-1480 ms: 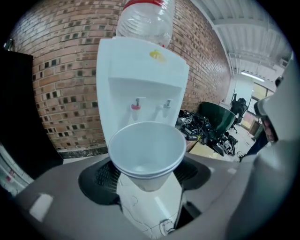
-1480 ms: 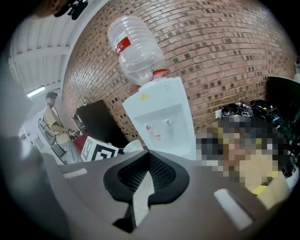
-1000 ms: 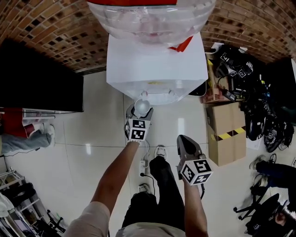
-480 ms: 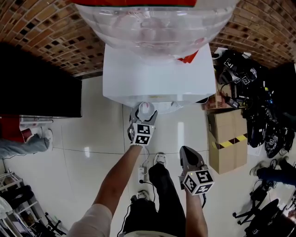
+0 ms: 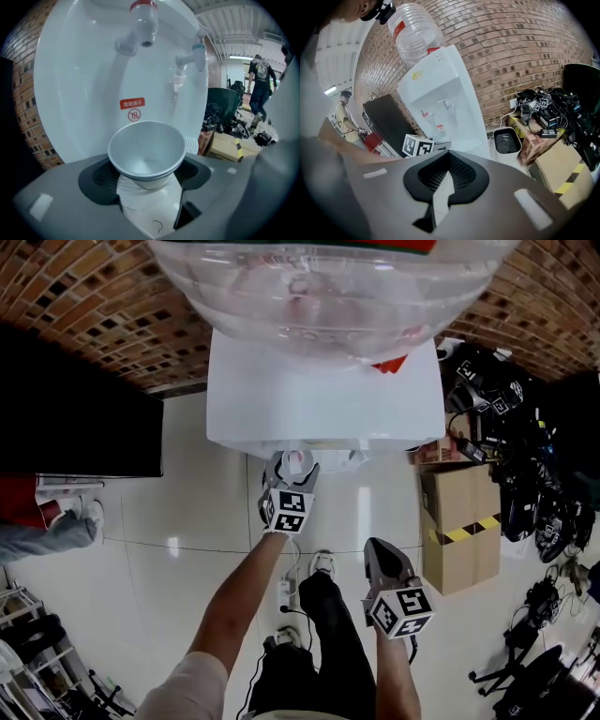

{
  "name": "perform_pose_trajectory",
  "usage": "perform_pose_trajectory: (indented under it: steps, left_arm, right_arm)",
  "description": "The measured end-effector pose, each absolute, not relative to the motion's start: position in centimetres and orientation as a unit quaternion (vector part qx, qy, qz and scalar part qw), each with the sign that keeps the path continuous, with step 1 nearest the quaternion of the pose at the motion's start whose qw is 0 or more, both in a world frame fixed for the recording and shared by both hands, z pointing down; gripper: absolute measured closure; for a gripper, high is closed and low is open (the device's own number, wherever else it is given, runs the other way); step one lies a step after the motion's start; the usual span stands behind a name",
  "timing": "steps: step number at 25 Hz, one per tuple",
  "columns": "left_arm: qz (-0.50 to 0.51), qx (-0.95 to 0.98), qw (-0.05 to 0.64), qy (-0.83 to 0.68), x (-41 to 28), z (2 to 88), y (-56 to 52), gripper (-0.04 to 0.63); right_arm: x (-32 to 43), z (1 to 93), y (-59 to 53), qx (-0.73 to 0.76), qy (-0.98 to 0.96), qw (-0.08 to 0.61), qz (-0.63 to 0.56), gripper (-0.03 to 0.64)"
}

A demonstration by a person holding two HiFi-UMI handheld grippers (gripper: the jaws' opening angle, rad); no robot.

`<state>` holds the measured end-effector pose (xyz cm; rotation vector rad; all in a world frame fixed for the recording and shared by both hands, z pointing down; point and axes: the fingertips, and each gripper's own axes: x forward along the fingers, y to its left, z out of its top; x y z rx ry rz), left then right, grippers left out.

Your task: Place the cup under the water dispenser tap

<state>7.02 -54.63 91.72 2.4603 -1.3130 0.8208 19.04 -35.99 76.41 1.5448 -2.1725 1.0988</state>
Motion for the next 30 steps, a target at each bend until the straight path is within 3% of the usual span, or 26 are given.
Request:
perform_pose_trajectory:
  steps: [6, 11, 20, 23, 27, 30]
  left_arm:
    - [0.286, 0.841, 0.120, -0.444, 7.2, 92.4, -54.5, 0.239]
    - [0.275, 0.845, 0.140, -0.437, 7.6, 92.7, -53.8, 0.144]
    - [0.237, 0.827, 0.199, -0.469, 4.5, 88.5, -48.8, 0.149]
    - [0.206, 0.823, 0.239, -0.472, 3.0, 85.4, -46.2, 0.169]
    - [0.176, 0.821, 0.257, -0.479, 1.1, 79.8, -43.8, 0.261]
    - [0.156, 0.818, 0.266, -0.486, -1.0, 75.1, -41.6, 0.366]
  right_arm:
    - [18.8, 76.5, -36.3, 0.529, -0.749, 0.129, 0.376, 0.617]
    - [18.8, 76.3, -36.4, 0.529, -0.749, 0.128, 0.377, 0.617]
    - [18.3, 74.5, -36.9, 0.527, -0.755, 0.122, 0.369, 0.617]
    - [17.6, 72.9, -37.0, 0.522, -0.761, 0.123, 0.364, 0.617]
    - [17.0, 69.4, -37.2, 0.518, -0.772, 0.121, 0.348, 0.617]
    - [15.9, 66.4, -36.6, 0.516, -0.779, 0.117, 0.337, 0.617]
